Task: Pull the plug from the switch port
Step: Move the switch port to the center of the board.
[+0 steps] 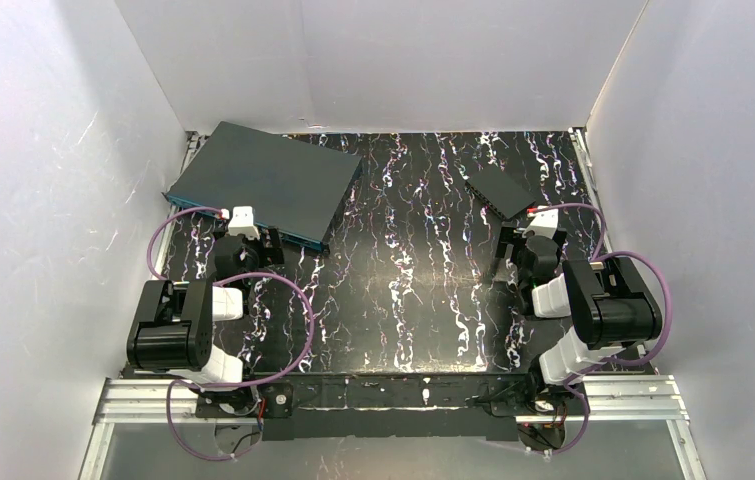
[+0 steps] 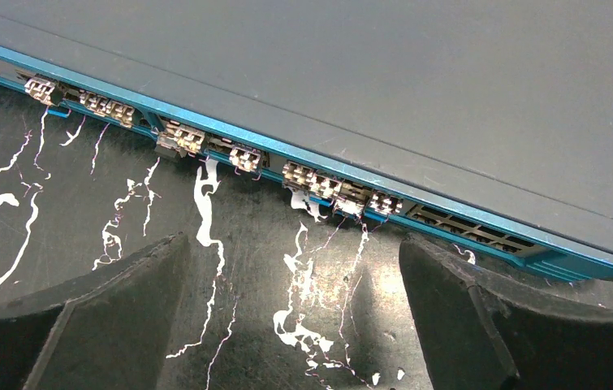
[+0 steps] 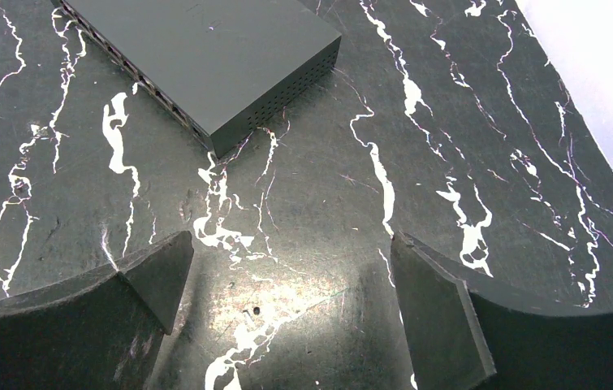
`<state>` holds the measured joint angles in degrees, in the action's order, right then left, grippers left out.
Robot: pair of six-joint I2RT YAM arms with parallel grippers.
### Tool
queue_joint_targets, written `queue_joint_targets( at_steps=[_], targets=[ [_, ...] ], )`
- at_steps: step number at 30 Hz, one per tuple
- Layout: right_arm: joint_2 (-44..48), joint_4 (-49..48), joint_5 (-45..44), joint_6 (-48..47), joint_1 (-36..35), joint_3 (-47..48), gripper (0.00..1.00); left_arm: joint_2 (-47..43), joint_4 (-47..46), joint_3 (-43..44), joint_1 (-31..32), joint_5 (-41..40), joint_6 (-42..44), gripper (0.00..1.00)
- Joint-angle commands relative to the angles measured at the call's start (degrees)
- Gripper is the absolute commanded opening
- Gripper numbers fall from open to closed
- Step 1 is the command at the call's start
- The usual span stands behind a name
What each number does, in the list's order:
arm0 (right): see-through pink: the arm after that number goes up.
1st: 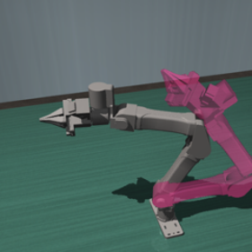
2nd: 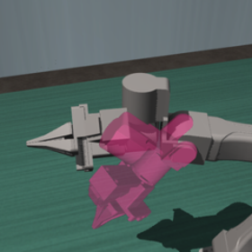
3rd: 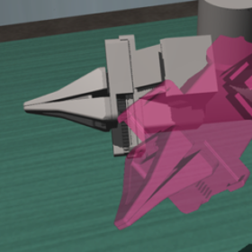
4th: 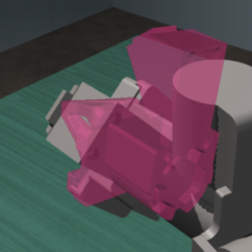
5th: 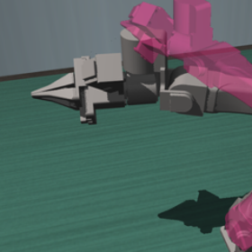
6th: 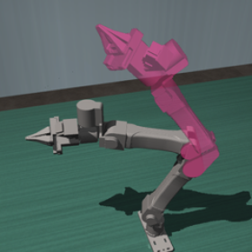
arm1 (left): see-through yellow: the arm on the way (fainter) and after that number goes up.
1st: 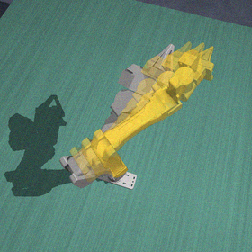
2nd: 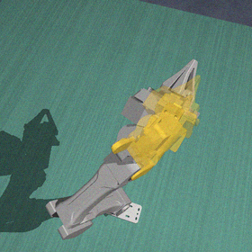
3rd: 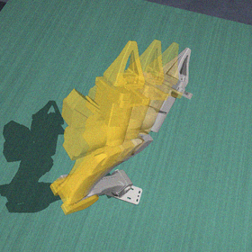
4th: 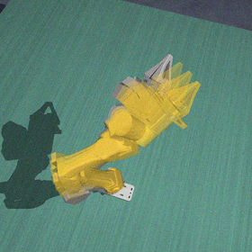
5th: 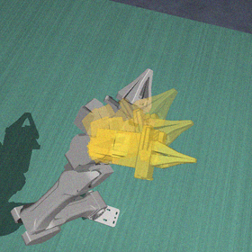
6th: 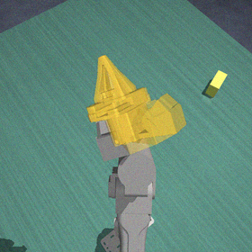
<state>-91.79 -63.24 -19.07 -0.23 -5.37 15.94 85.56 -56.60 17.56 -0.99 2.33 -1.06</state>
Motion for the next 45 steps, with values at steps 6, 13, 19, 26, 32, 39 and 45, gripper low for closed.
queue_joint_targets(
  at_steps=[6,13,19,26,32,39,45],
  targets=[
    [-0.5,-4.7,-0.1,-0.6,0.1,-0.5,1.0,-0.5,-1.0,-0.4,0.2,-0.8,0.6,0.99],
    [-0.8,-5.5,0.0,-0.6,0.2,-0.6,1.0,-0.7,-1.1,-0.5,0.2,-0.5,0.5,0.99],
    [0.9,-1.1,6.1,-3.1,0.1,0.9,1.0,-12.7,27.8,8.7,0.2,-12.9,-9.0,0.99],
    [16.0,17.8,15.8,-2.1,0.0,6.7,1.0,-17.3,49.4,21.8,0.2,-13.4,-10.6,0.99],
    [22.3,46.4,3.2,17.8,0.1,22.5,1.0,-15.9,71.1,36.2,0.1,-10.3,-16.7,0.99],
    [18.6,72.6,2.8,26.5,0.4,39.2,1.0,-21.3,74.5,39.3,0.1,-3.3,-24.3,0.99],
    [15.2,75.1,8.9,28.2,0.4,42.3,1.0,-29.4,75.0,37.9,0.1,1.7,-25.2,0.99]
  ],
)
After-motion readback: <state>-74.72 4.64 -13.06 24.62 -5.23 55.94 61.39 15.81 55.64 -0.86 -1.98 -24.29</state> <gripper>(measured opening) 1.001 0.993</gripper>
